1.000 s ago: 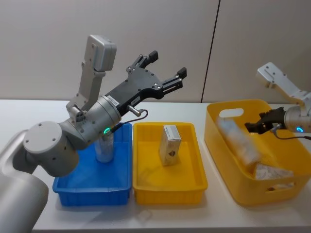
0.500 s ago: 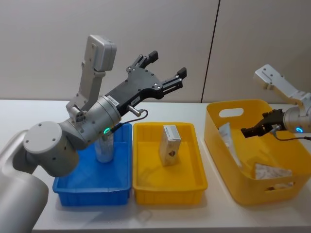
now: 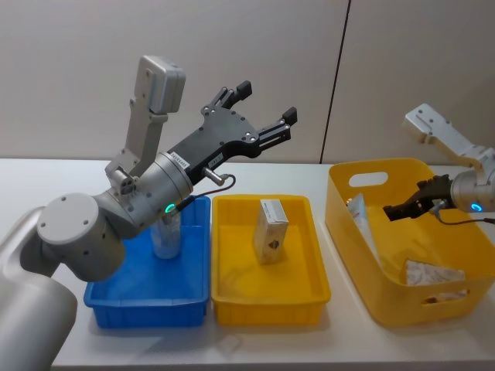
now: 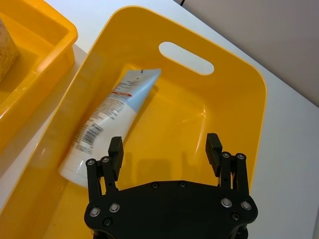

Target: Bimanual collaborative sorting of washing and personal care products

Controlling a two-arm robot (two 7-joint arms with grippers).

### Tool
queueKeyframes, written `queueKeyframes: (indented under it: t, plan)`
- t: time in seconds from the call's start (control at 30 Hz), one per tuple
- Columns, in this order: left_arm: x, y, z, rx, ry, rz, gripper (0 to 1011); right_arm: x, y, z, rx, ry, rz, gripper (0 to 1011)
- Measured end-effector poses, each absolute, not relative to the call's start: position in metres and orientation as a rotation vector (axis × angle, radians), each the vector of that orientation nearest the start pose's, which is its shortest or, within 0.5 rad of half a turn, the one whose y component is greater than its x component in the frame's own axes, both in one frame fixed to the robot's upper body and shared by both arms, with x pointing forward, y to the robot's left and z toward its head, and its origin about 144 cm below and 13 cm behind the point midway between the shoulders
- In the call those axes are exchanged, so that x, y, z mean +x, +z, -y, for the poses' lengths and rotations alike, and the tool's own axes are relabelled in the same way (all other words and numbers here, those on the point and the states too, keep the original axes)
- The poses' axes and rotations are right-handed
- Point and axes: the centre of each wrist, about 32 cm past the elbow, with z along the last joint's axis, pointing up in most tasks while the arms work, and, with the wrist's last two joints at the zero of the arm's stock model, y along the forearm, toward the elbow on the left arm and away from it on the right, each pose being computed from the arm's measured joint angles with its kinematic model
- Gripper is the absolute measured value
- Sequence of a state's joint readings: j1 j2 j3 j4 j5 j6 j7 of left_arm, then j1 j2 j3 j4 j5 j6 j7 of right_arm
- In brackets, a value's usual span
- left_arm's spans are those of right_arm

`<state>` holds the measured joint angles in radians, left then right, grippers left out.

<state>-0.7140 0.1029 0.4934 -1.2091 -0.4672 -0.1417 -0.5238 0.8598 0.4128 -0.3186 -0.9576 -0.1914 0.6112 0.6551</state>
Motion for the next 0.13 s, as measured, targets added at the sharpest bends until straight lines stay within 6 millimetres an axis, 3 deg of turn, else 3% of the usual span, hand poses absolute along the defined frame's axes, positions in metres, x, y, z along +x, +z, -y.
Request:
queueKeyframes:
  t: [0.13]
  plan:
    - [0.6111, 1.2981, -0.1261, -0.312, 0.606, 0.242, 1001, 0.6534, 1.3185, 0.348, -0.819, -1.137, -0.084, 1002]
